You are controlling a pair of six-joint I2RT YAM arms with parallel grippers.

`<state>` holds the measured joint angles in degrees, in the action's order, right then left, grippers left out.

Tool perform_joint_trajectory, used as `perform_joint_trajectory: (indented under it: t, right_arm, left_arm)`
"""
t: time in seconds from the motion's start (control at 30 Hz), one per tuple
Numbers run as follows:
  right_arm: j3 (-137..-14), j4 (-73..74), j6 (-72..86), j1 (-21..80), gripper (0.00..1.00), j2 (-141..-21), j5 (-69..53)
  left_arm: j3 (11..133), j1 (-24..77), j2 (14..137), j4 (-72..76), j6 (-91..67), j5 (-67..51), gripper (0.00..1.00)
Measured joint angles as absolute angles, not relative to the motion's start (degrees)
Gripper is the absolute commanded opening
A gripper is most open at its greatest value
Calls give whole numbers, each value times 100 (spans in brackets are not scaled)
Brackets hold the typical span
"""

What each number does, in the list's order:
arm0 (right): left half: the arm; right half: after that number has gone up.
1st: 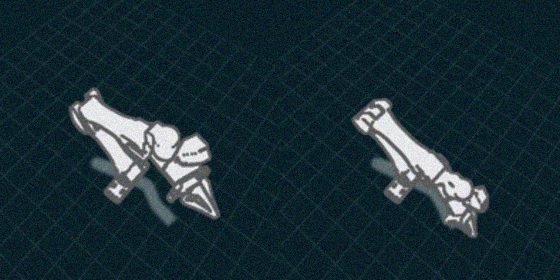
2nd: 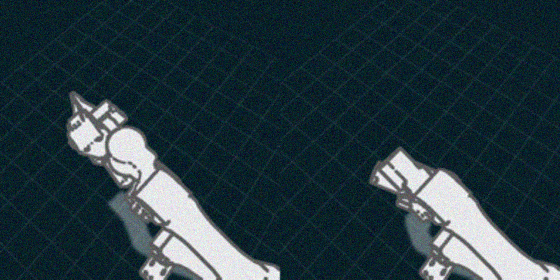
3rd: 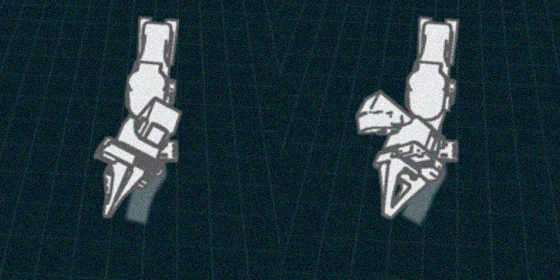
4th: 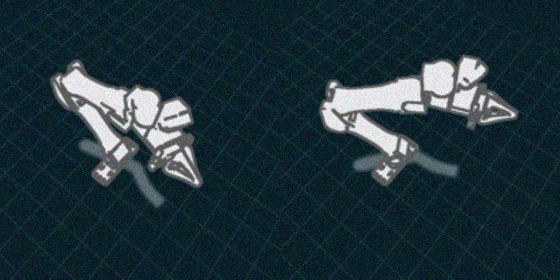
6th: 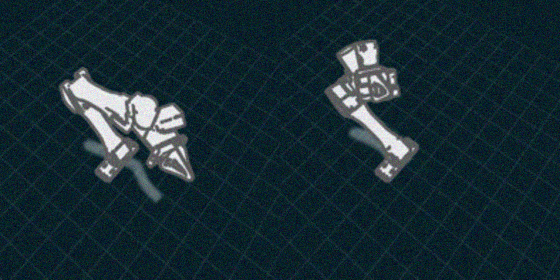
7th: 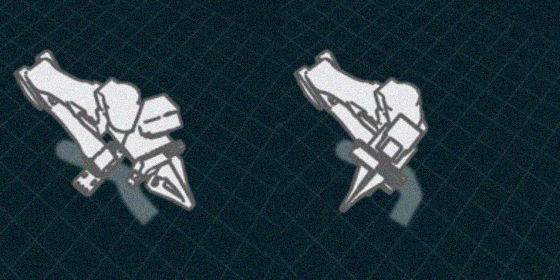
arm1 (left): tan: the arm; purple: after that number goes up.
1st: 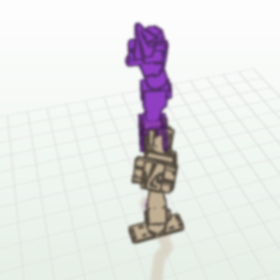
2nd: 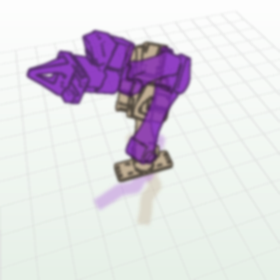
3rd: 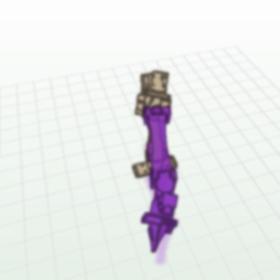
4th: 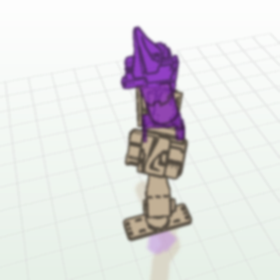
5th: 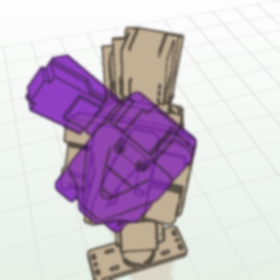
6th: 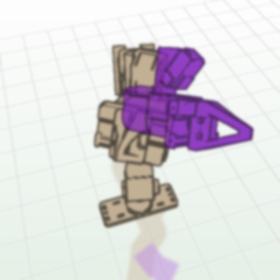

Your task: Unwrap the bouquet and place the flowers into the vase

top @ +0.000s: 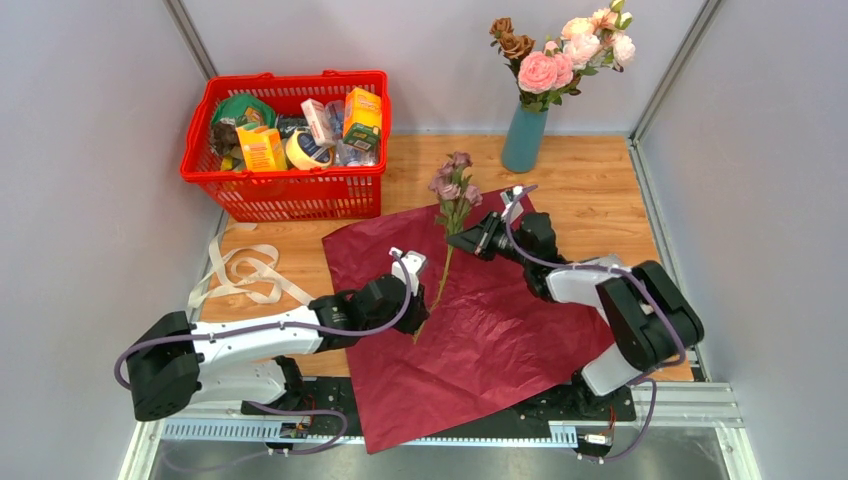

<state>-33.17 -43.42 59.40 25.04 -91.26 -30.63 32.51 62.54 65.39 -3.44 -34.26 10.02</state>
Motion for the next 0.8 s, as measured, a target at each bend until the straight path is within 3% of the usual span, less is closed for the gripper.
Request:
perform_joint_trajectory:
  t: [0.17,0.33,0.6,0.8]
  right_arm:
    - [-3376,-3962,5212,2504,0,-8018,-2526]
    - [-3601,-3476,4246,2506,0,-6707,-1653]
    - [-3656,-3249,2587,2338,0,-5140,215]
    - [-4313,-3022,1448,2056,0,-5175,1457]
  left_arm:
    - [3256,6261,6394,-661,-3389,1197,49]
    - [3304,6261,6189,-1090,-3271,1391,69]
    - [3931,6261,5601,-1925,-2917,1778,72]
    - [4244,6261,5133,-2344,-2445,2154,73]
